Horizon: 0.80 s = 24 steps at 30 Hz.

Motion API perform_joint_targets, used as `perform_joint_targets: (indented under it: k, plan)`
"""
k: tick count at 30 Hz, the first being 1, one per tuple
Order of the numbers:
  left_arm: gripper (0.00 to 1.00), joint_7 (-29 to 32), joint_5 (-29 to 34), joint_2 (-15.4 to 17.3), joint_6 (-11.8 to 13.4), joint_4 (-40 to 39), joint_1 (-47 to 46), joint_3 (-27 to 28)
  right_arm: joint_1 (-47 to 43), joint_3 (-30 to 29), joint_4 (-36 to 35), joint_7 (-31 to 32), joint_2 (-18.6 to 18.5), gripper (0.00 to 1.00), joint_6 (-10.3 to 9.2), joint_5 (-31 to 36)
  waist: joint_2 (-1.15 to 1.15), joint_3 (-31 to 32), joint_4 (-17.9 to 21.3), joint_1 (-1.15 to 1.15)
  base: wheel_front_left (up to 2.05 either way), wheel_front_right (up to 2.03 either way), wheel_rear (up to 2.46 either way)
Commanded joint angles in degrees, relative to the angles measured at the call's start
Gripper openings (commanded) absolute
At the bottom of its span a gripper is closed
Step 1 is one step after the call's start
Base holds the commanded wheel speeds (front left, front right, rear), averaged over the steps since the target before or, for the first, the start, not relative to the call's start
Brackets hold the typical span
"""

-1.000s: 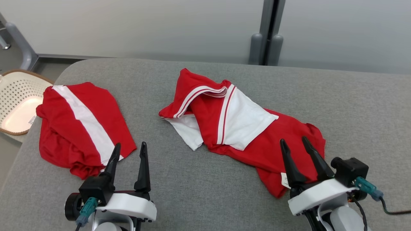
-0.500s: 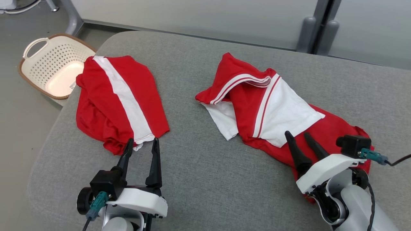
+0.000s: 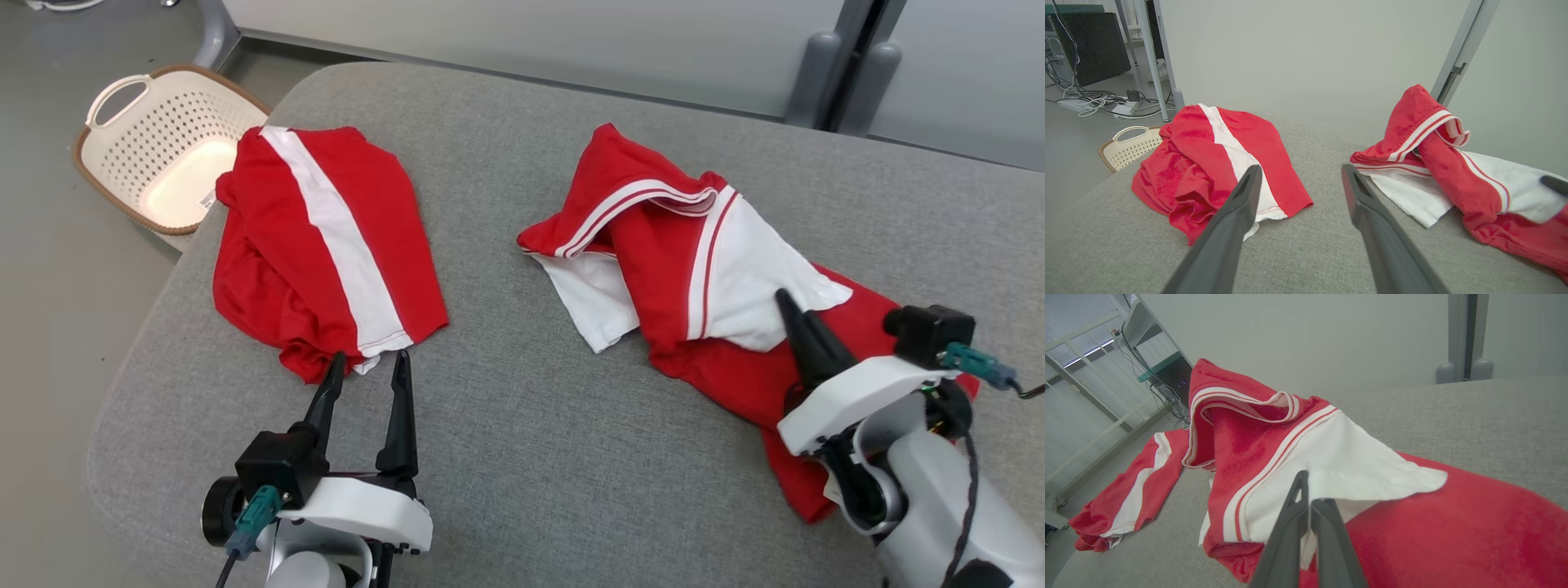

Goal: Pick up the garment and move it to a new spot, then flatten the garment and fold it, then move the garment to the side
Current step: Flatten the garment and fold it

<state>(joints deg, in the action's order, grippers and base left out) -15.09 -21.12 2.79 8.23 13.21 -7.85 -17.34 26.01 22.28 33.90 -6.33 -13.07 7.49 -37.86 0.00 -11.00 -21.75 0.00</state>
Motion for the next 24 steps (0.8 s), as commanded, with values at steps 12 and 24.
perform_joint_targets:
  k: [12, 24]
  plan:
    - [1.0, -0.11, -1.49, 0.2, 0.06, -0.95, -0.97, -2.54, 12.97, 2.82, -5.84, 3.7, -18.39, 0.0, -0.01, 14.15, 0.0, 0.29, 0.61, 0.0, 0.0, 0.0, 0.0]
    - [1.0, -0.12, -6.07, 0.19, 0.96, -2.5, -4.07, -9.09, 41.03, 24.88, -2.56, 6.72, -35.93, 0.0, -0.01, 24.3, 0.0, -7.95, -6.86, 0.0, 0.0, 0.0, 0.0]
